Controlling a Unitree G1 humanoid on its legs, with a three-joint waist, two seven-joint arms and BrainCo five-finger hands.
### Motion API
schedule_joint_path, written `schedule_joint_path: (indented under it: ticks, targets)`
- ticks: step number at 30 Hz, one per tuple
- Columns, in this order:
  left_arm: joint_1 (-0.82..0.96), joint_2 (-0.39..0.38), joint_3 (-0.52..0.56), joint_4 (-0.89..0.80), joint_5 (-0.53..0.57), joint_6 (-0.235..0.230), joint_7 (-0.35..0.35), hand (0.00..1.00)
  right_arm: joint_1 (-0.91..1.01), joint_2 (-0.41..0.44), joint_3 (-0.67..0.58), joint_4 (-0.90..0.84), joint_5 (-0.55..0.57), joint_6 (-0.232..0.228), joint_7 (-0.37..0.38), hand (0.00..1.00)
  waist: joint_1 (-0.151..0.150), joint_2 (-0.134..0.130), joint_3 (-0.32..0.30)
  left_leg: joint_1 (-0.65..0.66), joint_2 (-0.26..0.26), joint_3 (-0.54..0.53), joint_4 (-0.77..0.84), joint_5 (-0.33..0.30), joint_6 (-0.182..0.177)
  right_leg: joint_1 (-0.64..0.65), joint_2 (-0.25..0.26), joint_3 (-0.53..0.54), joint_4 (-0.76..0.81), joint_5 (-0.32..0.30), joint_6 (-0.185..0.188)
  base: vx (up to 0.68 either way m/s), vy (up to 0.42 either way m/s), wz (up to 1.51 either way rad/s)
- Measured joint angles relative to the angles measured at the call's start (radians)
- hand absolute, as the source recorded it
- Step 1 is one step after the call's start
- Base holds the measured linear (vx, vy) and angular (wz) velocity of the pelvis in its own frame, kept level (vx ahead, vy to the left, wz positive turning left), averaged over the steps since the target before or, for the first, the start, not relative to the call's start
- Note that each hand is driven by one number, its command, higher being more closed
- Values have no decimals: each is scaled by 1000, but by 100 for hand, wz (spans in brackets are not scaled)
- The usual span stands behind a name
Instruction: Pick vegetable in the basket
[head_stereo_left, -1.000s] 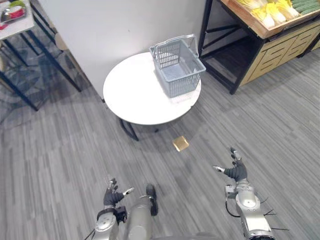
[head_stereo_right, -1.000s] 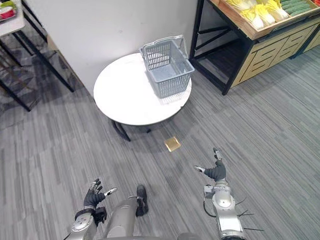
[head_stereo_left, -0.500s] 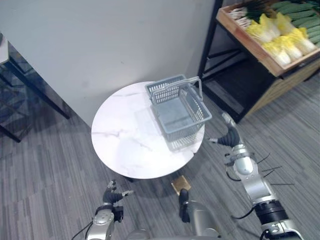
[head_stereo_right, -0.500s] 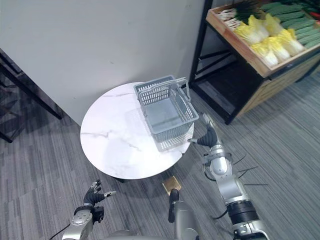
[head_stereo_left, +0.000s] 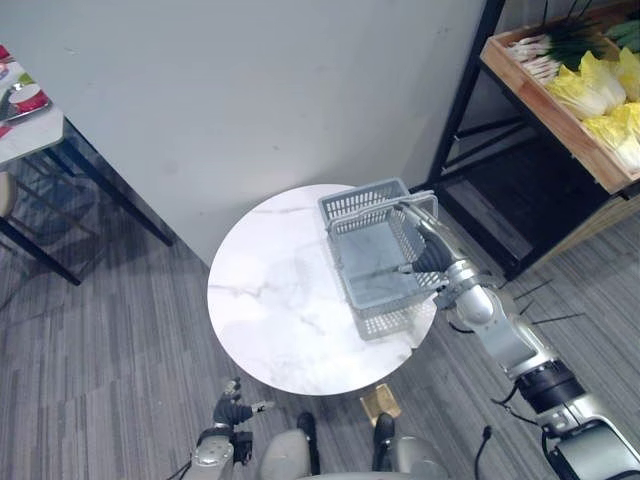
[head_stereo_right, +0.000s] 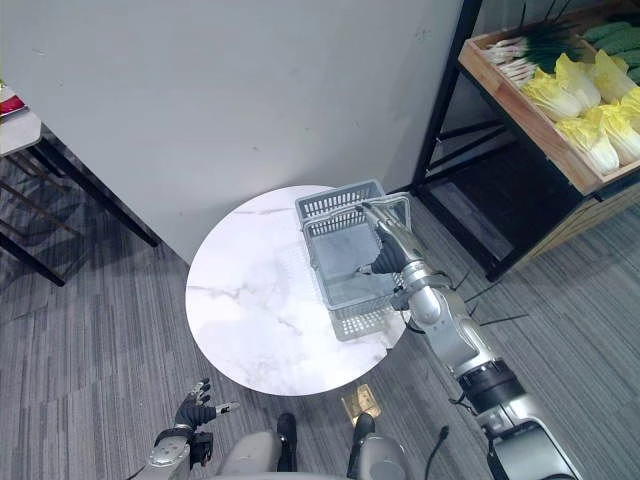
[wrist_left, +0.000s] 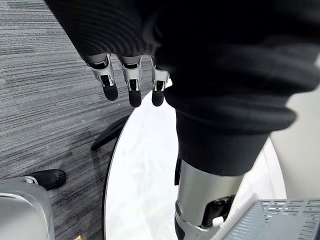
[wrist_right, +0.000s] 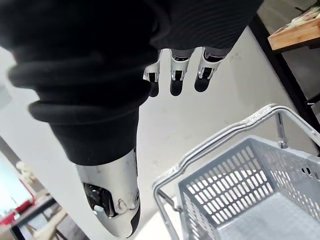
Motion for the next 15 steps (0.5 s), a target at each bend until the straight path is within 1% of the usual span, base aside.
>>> schedule_joint_path:
  ticks: [2, 4, 7, 9, 10, 11, 12, 14, 15]
  targets:
    - [-22, 0, 0, 0, -10, -14, 14, 0, -75, -37, 27, 70, -2, 4, -4, 0, 11, 10, 25, -14, -6, -14, -5, 10, -1, -6, -1, -13, -6, 3, 0, -4, 15, 15]
    - [-25, 0, 1, -1, -24, -25, 15, 0, -122, -43, 41, 110, -2, 7, -12, 0, 11, 13, 31, -24, -7, -28, -21, 23, -1, -18, 0, -25, -7, 3, 0, -3, 2, 19]
    - [-34, 0, 0, -1, -45, -30, 15, 0, -213, -51, 56, 211, -2, 14, -19, 0, 13, 27, 47, -57, -7, -51, -41, 46, -4, -52, 0, -43, -7, 6, -5, -7, -18, 18]
    - [-47, 0, 0, -1, -54, -32, 15, 0, -254, -61, 57, 288, -1, 26, -19, 0, 21, 48, 78, -59, -7, -70, -55, 59, -8, -51, 0, -60, -6, 6, -6, -21, -15, 21]
    - [-54, 0, -1, -1, -67, -38, 15, 0, -258, -72, 57, 322, 0, 28, -19, 0, 31, 57, 85, -67, -6, -79, -62, 66, -8, -61, 0, -66, -3, 6, -6, -27, -12, 16]
    - [-58, 0, 0, -1, -74, -42, 16, 0, -258, -78, 57, 342, 0, 28, -19, 0, 42, 60, 86, -73, -6, -81, -67, 71, -8, -71, 1, -66, 2, 6, -6, -20, -19, 21]
    - [-70, 0, -1, -4, -85, -51, 16, 0, -258, -87, 57, 384, 0, 32, -18, 0, 52, 73, 94, -92, -5, -100, -70, 81, -8, -86, 1, -68, 9, 4, -7, -13, -15, 18]
    - [-76, 0, -1, -7, -93, -53, 16, 0, -262, -87, 50, 400, -2, 37, -42, 0, 62, 79, 109, -94, -3, -104, -79, 91, -13, -96, 2, -68, 17, 3, -9, -22, -17, 12]
    - [-75, 0, -1, -7, -93, -52, 15, 0, -284, -85, 50, 419, 0, 37, -38, 100, 64, 81, 110, -98, -2, -106, -88, 99, -13, -110, 2, -68, 32, -3, -15, -42, -27, 6]
